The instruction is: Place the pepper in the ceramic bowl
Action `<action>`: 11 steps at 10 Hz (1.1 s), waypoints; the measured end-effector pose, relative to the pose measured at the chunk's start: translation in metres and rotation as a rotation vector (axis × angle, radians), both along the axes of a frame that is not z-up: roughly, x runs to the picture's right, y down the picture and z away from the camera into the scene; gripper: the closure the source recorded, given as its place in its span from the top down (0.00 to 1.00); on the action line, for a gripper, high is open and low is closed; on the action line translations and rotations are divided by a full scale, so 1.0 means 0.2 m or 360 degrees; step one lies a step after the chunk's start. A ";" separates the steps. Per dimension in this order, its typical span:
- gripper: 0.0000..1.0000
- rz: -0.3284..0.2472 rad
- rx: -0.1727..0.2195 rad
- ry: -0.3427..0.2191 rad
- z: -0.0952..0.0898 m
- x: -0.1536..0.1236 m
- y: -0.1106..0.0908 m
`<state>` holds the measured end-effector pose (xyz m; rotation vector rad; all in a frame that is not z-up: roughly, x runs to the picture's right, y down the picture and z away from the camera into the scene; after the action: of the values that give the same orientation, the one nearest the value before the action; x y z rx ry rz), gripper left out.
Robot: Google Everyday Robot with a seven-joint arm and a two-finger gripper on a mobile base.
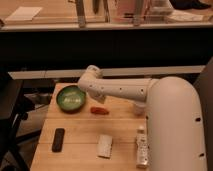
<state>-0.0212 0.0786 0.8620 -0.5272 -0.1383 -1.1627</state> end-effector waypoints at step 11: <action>0.80 0.0443 -0.0117 0.0070 0.06 0.03 0.15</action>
<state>-0.0153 0.1078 0.8736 -0.5787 -0.2103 -0.8766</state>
